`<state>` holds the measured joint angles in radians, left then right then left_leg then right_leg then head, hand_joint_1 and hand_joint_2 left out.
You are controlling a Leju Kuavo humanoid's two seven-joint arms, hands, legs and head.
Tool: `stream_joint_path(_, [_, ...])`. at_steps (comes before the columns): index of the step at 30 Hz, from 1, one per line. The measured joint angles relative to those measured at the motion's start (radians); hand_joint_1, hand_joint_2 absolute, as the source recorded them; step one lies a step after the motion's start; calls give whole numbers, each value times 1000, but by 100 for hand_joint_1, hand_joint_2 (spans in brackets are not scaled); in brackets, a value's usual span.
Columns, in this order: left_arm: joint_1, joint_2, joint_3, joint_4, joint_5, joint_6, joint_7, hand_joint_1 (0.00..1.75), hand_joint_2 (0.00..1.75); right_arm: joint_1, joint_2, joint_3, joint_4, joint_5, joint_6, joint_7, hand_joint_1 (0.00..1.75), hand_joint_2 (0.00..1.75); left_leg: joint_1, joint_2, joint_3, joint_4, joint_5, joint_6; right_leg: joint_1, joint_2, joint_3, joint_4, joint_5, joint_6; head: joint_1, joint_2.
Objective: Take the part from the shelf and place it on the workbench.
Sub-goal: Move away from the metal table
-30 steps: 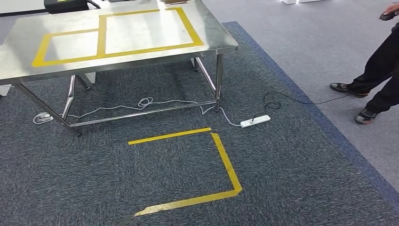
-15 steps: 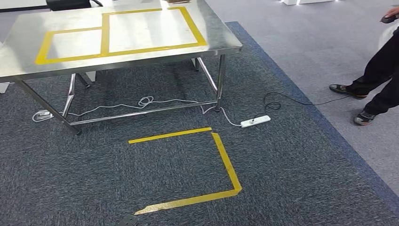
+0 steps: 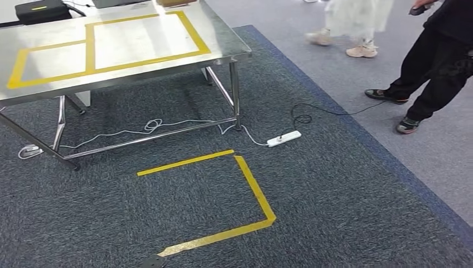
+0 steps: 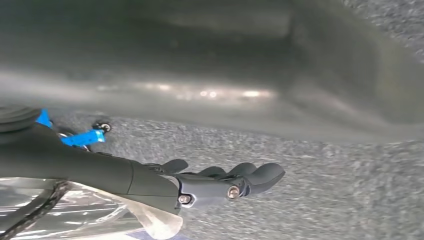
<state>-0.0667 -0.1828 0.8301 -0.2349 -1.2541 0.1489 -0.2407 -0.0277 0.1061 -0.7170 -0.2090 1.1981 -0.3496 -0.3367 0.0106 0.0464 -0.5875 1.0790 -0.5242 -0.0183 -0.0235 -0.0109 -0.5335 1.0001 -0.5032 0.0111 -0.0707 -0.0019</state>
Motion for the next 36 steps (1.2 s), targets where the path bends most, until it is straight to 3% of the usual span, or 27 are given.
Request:
stream_joint_path(2, [2,0,0,0,-1,2,0,0,0,-1,0,0,0,0,0,0,0,0,1,-29,-50,136,-79,-3,2,20,-6,1,6,-6,-1,0])
stream_joint_path(3, [4,0,0,0,-1,2,0,0,0,-1,0,-1,0,0,0,0,0,0,1,-34,-69,191,-99,-1,5,32,-9,2,8,-7,-1,0])
stream_joint_path(4, [5,0,0,0,-1,3,0,0,0,1,0,-1,0,0,0,0,0,0,0,-37,-74,213,-100,2,7,44,-10,3,9,-8,-1,0])
stream_joint_path(5, [5,1,0,0,-1,4,0,0,0,2,0,-2,0,0,1,0,0,0,-2,-40,-63,197,-80,7,10,57,-10,4,9,-8,-1,0])
stream_joint_path(6, [5,1,0,0,-1,4,0,0,0,2,0,-3,0,0,1,0,0,0,-4,-49,-36,140,-44,17,13,71,-9,4,10,-7,-1,0])
stream_joint_path(8, [6,3,0,0,-2,5,0,0,0,0,2,-4,0,0,2,0,0,0,-7,-96,26,7,20,42,14,98,-9,4,11,-5,1,0])
stream_joint_path(10, [6,6,0,0,-2,6,0,0,0,-3,6,-5,1,0,2,0,0,0,-11,-129,53,-57,39,58,9,122,-17,4,17,5,0,0])
stream_joint_path(12, [4,6,0,0,-2,7,0,0,0,-1,6,-6,1,0,2,0,0,0,-13,-114,57,-74,40,61,5,141,-28,1,24,19,-3,0])
stream_joint_path(14, [1,5,0,0,-2,7,0,0,0,3,6,-7,1,0,2,0,0,0,-8,-88,65,-102,48,61,8,107,-47,20,9,28,0,0])
stream_joint_path(16, [2,4,0,0,-2,7,-1,0,0,0,6,-7,1,0,2,0,0,0,-7,-56,69,-118,55,61,10,44,-96,115,-46,34,3,0])
stream_joint_path(18, [5,4,0,0,-2,7,-1,0,0,-3,6,-7,1,0,2,0,0,0,-9,-24,67,-118,55,61,7,20,-154,241,-100,44,4,0])
stream_joint_path(19, [6,3,0,0,-3,7,-1,0,0,-2,5,-7,1,0,2,0,0,0,-10,-8,67,-117,55,61,5,17,-165,269,-105,48,4,0])
stream_joint_path(20, [6,3,0,0,-3,7,-1,0,0,0,5,-8,1,0,2,0,0,0,-10,6,66,-116,54,59,3,13,-155,259,-91,52,4,0])
stream_joint_path(22, [4,1,0,0,-3,8,-1,0,0,3,3,-9,1,-1,2,0,0,0,-8,32,67,-108,49,52,0,-13,-80,130,-31,57,4,0])
stream_joint_path(24, [3,1,0,0,-3,10,-1,0,0,-1,3,-11,1,-1,2,-2,0,0,-12,52,65,-96,40,38,0,-46,-14,18,2,49,2,0])
stream_joint_path(25, [2,1,0,0,-4,11,-1,0,0,-2,3,-12,1,-1,3,-3,0,0,-14,60,65,-91,38,32,2,-52,-3,-1,4,41,1,0])
stream_joint_path(28, [-1,0,0,0,-5,14,-1,0,0,1,3,-15,1,-1,3,-4,0,0,-12,74,69,-85,31,16,3,-26,-16,2,7,16,-1,0])
stream_joint_path(30, [-2,-1,0,0,-7,16,-1,0,0,3,3,-16,1,-1,3,-4,0,0,-7,34,54,-39,-12,7,1,-7,-17,1,13,3,-4,0])
stream_joint_path(32, [1,-1,0,0,-9,16,-1,0,0,0,3,-17,1,-1,4,-4,0,0,-4,-19,5,88,-90,3,2,16,-22,1,20,-7,-7,0])
stream_joint_path(33, [4,-1,0,0,-10,16,-1,0,0,0,3,-17,1,-1,4,-4,0,0,-4,-31,-22,157,-120,4,4,30,-26,1,22,-9,-7,0])
stream_joint_path(34, [6,-1,0,0,-10,16,-1,0,0,0,3,-17,1,-1,4,-4,0,0,-4,-36,-39,201,-132,7,7,44,-28,2,24,-11,-7,0])
stream_joint_path(35, [7,-1,0,0,-10,16,-1,0,0,2,3,-18,1,-1,4,-4,0,0,-5,-39,-39,205,-121,12,10,59,-29,3,25,-11,-7,0])
stream_joint_path(36, [8,-1,0,0,-11,16,-1,0,0,3,3,-18,1,-1,4,-3,0,0,-7,-44,-22,168,-91,19,13,73,-28,3,26,-11,-7,0])
